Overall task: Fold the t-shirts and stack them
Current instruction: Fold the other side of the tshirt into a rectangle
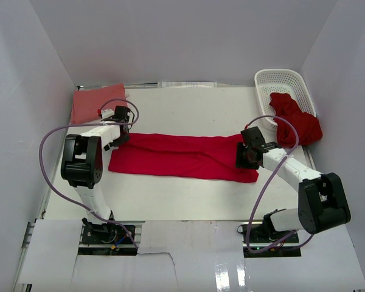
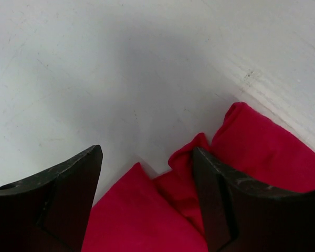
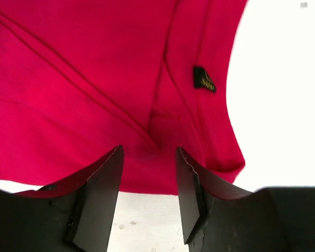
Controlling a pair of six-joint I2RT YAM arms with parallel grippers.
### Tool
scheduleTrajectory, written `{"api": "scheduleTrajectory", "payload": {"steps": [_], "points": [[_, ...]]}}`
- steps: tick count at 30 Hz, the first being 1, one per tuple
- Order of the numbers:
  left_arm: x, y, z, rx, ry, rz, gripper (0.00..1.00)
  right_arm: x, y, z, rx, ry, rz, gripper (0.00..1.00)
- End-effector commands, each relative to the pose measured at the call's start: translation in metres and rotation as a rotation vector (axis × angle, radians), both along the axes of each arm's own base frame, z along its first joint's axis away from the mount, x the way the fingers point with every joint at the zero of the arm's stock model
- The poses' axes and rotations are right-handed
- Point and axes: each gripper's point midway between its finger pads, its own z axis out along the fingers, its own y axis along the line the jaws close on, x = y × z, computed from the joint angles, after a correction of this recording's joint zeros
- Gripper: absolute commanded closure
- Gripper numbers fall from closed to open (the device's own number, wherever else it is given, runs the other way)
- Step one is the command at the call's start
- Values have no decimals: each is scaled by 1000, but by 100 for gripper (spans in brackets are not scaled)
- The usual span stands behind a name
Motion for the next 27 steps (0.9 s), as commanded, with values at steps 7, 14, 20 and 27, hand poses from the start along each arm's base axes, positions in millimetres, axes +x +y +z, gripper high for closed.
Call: {"api": "scheduleTrajectory", "payload": {"steps": [7,14,20,27], "points": [[4,1,76,22,-237,57,19,2,2,42,45,-118,-25,47],[9,1,123,48,-387,37,19,47,26,73,108,-224,32,48],[56,-71,131,-184,-466,-302,19,90,80,53,247,-167,197,54],[84,-123,98,-298,-344,-515,19,121,125,36,381,-128,332,53]]}}
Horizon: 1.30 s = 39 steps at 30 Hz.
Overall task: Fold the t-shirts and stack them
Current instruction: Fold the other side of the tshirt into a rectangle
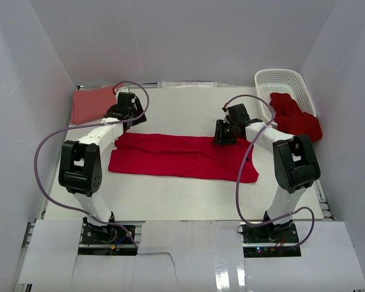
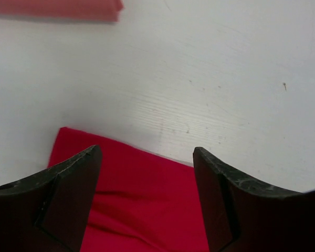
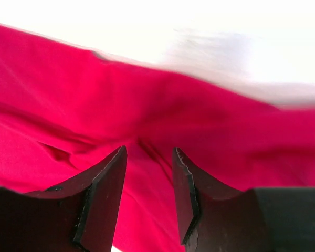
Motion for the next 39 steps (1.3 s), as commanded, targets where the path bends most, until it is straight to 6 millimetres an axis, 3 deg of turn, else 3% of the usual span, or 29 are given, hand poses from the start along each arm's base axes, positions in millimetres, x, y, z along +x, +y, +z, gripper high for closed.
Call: {"api": "scheduleTrajectory", "payload": {"steps": [1,12,17,26,39], "points": [[12,-32,5,-50,-4,-166,19,22,36,26,134,-85,122,54],[5,-29,-25,-28,91,-154,18,13,46,5,158,-19,144,56],[4,-24,-26,-13,97,-136,18,8,45,-4,124,0,144,57],[1,-23,-28,-13,105,-131,18,6,40,-2,85,-23,136,55],[-13,-37,-27,-45,130,-166,17,7,27,1,23,-48,113,54]]}}
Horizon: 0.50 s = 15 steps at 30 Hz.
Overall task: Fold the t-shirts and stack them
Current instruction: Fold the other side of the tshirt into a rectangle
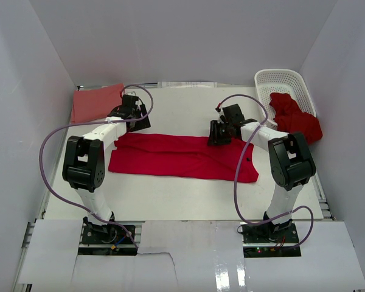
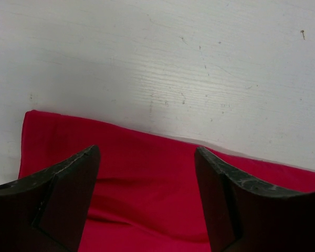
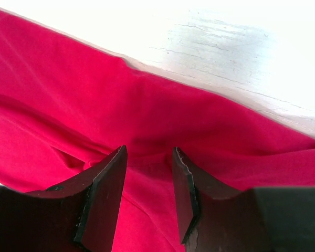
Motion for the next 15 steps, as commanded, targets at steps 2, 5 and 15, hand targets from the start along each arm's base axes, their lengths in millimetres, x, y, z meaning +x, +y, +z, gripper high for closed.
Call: {"api": "scheduleTrajectory", "payload": {"steps": [2,5,15], "points": [[-6,-12,17,-38,-19,-27,16,-1,-3,9,-18,-29,13,54],[-7,-13,16,-40,-10,-26,16,-4,-2,1,-14,-8,21,57],[-6,-16,22,-63,-11,-26,16,-13,0,9,16,-17,33,92]]}}
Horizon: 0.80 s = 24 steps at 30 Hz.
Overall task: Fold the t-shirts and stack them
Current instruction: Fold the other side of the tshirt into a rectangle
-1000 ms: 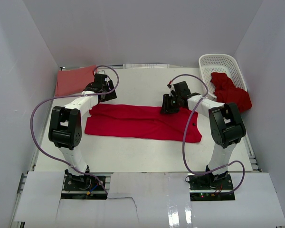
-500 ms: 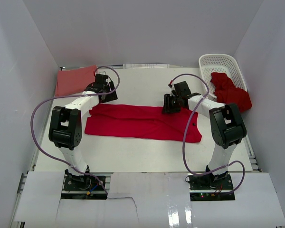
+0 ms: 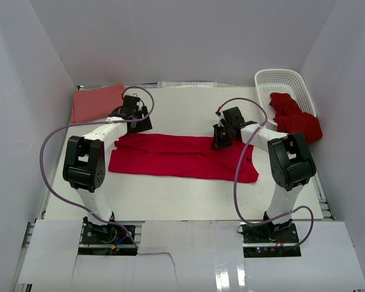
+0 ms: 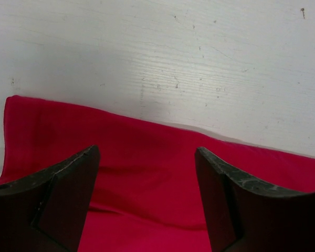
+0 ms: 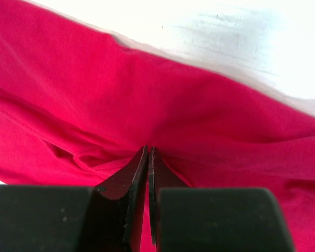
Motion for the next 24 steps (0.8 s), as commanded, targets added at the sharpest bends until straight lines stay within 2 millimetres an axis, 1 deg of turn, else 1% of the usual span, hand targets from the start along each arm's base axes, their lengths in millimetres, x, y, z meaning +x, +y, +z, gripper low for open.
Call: {"api": "scheduleTrajectory", "payload": {"steps": [1,2,6,8,9,12,13,16,17,19,20,23,24], "points": [[5,-6,28,-31,-58,-5,16,-1,6,23,35,-58,25,92],[6,-6,28,-33,-57,-6,16,-2,6,24,36,-54,28,92],[4,-9,27,-48,-47,-9,16,-7,10,39,65,-75,41,92],[5,-10,29,-52,-50,-12,16,-15,14,42,86,-65,55,92],[5,-10,29,-53,-49,-11,16,-17,16,48,99,-72,61,92],[5,-12,30,-61,-47,-16,16,-34,19,49,131,-21,60,92],[5,-12,29,-61,-44,-17,16,-41,19,46,143,17,42,92],[5,-12,30,-59,-41,-16,16,-57,23,43,165,57,48,92],[5,-12,30,-62,-40,-18,16,-66,24,37,166,80,52,92],[4,-12,29,-58,-35,-17,16,-74,27,33,167,100,62,92],[4,-12,29,-57,-37,-16,16,-81,29,28,165,119,67,92],[3,-12,27,-53,-28,-15,16,-91,35,25,184,128,78,92],[4,-12,28,-53,-28,-16,16,-98,35,24,192,140,76,92]]}}
